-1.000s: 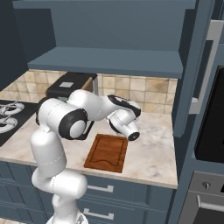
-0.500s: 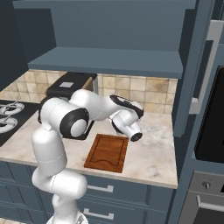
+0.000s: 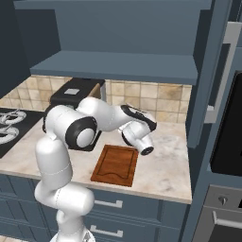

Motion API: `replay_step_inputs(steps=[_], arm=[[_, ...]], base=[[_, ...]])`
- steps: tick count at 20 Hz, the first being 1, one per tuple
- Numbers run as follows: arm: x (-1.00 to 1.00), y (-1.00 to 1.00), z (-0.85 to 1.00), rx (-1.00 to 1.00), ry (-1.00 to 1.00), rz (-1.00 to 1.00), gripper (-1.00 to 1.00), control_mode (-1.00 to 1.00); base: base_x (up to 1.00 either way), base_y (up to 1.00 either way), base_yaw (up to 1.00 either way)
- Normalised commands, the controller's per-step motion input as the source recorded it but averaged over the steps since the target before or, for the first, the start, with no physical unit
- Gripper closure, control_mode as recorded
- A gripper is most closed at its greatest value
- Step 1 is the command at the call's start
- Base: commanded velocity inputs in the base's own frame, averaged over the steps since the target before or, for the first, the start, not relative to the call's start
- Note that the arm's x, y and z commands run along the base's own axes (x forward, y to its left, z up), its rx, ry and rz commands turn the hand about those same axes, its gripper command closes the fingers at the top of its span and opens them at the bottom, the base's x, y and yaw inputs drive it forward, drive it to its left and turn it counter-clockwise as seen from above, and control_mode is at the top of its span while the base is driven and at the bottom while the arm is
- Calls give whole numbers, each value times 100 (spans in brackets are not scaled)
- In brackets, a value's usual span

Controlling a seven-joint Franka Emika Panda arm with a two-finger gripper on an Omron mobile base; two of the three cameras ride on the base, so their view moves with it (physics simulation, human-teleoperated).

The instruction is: Grab the spray bottle from the cabinet, then place it next to the cutting board for sanitizing. Then grab the dish brush from the countertop next to the sink and place it next to the cutting board.

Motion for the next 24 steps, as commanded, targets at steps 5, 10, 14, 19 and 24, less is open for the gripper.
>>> replay_step_inputs(steps=[5,10,14,19,24], arm=[[-1,-9,0,2,-9,0,-100,-100],[-20,-19,0,4,-4,-2,-100,-100],[-32,-8,0,1,-2,-2,-100,-100],[-20,-3,0,0,-1,-1,-100,-100],[-3,-4,0,1,-1,-2,-100,-100]], base=[[0,0,0],[0,0,0],[0,0,0],[0,0,0],[0,0,0]])
